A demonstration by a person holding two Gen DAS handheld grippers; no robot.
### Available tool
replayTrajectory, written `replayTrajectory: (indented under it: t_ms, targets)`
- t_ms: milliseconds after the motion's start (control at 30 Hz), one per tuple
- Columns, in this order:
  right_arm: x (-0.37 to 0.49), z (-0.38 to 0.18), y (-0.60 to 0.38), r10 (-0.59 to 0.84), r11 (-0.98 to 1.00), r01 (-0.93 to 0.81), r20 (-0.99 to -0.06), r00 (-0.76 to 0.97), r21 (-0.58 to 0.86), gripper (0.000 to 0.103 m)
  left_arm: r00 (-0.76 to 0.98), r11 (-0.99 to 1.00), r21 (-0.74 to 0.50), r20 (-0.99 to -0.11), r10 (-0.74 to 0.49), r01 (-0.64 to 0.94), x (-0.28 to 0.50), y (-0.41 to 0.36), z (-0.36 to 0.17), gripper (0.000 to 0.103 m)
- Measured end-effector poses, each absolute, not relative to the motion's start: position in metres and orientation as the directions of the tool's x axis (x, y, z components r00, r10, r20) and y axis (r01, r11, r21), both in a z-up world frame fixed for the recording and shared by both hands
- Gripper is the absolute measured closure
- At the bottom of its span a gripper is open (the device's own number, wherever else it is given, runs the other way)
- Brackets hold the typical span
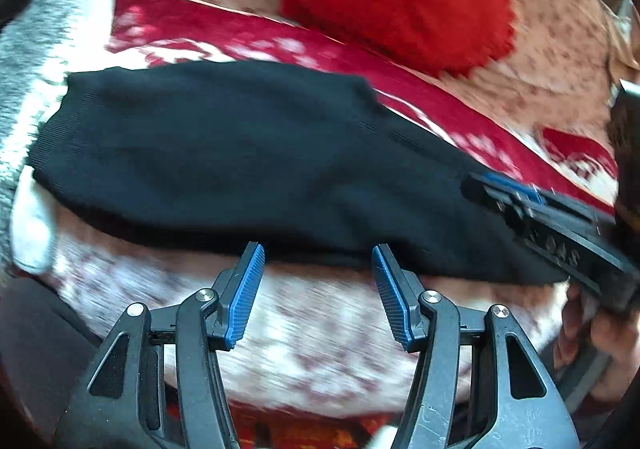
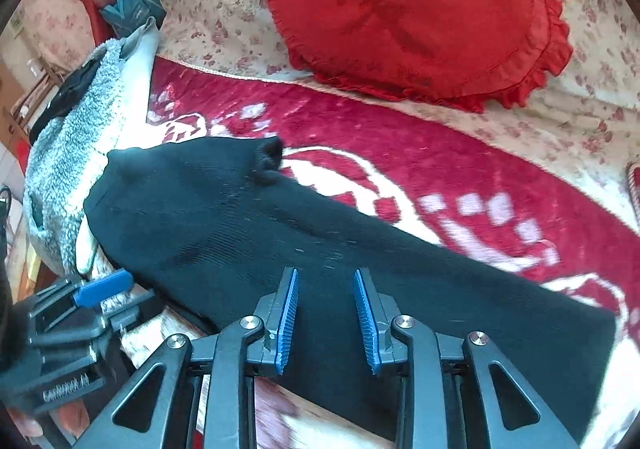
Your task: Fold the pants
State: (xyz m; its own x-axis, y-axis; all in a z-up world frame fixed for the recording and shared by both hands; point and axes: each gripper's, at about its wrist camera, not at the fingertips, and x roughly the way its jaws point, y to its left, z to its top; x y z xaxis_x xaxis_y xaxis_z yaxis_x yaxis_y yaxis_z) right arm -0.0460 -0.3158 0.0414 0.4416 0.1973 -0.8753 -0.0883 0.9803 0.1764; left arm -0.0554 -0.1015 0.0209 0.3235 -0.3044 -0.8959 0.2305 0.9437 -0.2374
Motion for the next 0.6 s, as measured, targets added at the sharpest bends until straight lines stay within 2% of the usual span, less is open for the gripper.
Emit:
replayTrajectory:
  t_ms: [67, 267, 600]
  targets:
    - [-0.05, 0.046, -0.331, 0.187, 0.982, -0.085, -0.879, 0.439, 0.167, 0.074, 0.289, 0.925, -0.272, -0.893, -0.345, 0.266, -0.065, -0.121, 0.019, 0.038]
    - [-0.073, 0.053, -0.398, 0.087, 0.994, 0.021, -0.89, 0.448, 0.108, 0.071, 0.195, 0.889, -0.315, -0.899, -0.392, 0.332, -0.082, -0.177, 0.012, 0.038]
    - [-0.101, 0.051, -0.456, 0.047, 0.99, 0.102, -0.902, 0.429, 0.1, 0.067, 0.062, 0.846, -0.418, -0.885, -0.461, 0.331, -0.115, -0.241, -0.003, 0.038]
